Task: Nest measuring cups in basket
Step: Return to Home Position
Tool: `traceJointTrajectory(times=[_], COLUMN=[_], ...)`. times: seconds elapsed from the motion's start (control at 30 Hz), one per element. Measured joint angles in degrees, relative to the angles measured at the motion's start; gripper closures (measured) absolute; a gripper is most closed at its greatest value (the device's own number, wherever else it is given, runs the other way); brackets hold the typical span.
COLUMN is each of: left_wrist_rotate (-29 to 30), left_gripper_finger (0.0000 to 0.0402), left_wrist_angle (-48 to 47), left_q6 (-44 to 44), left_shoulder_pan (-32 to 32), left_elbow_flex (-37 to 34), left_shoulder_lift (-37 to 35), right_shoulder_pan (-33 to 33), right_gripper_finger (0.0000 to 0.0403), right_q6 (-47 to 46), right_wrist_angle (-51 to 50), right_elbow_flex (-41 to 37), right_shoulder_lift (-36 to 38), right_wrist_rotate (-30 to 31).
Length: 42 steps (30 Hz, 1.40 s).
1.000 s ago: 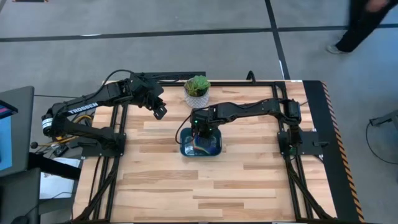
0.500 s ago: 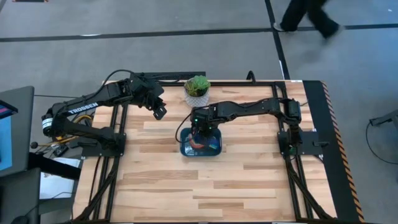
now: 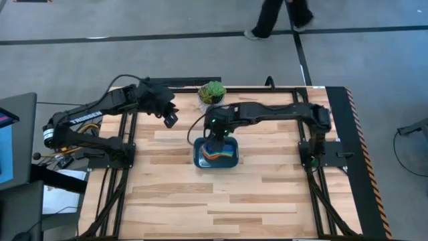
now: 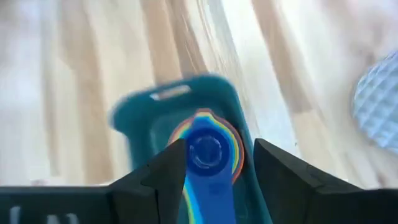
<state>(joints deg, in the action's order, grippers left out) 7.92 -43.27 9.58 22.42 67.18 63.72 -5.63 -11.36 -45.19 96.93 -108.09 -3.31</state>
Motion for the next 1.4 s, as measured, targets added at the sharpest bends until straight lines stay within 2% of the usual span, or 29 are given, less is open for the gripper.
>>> traceJointTrajectory(times=[0.2, 0.47, 0.57, 0.67, 0.77, 0.93, 1.07, 1.17, 1.27, 1.4], left_wrist_rotate=[0.0, -1.6, -1.5, -1.3, 1.7, 11.9, 12.0, 9.5, 8.4, 5.9], left_gripper_finger=[0.0294, 0.0294, 0.0294, 0.0294, 0.0294, 0.0294, 0.0294, 0.0302, 0.0321, 0.0348], left_wrist_angle=[7.5, 30.2, 33.9, 35.4, 34.0, 31.0, 31.1, 30.4, 32.5, 43.6], left_q6=[-1.3, 3.8, 5.0, 5.9, 3.9, -1.4, -5.4, -10.0, -11.4, -7.8], left_shoulder_pan=[-0.4, -2.0, -3.0, -3.8, -3.8, -3.5, -3.5, -3.6, -3.6, -3.5], left_elbow_flex=[-1.6, -22.5, -29.0, -32.7, -33.9, -33.9, -33.9, -34.7, -39.3, -47.9], left_shoulder_lift=[-8.1, -25.6, -30.1, -33.4, -35.3, -35.4, -35.2, -35.3, -37.6, -42.9], right_shoulder_pan=[-0.5, -2.2, -1.4, -0.4, -0.4, -2.0, -2.4, -2.1, -1.9, -2.0], right_gripper_finger=[0.0233, 0.0322, 0.0356, 0.0389, 0.039, 0.0367, 0.0378, 0.0395, 0.0387, 0.039], right_q6=[-0.4, -3.4, -3.4, -1.1, 0.6, 0.8, 0.9, 4.5, 8.4, 9.9], right_wrist_angle=[7.9, 28.4, 33.7, 32.4, 26.3, 10.9, 3.8, 4.7, 10.8, 22.3], right_elbow_flex=[-5.2, -22.2, -26.4, -27.9, -28.0, -27.9, -28.0, -28.3, -32.3, -41.6], right_shoulder_lift=[12.1, 30.6, 36.8, 42.1, 46.6, 51.6, 53.0, 54.5, 57.7, 64.1], right_wrist_rotate=[-0.5, -1.6, -2.7, -2.9, -2.7, 2.7, 6.7, 7.3, 7.2, 6.0])
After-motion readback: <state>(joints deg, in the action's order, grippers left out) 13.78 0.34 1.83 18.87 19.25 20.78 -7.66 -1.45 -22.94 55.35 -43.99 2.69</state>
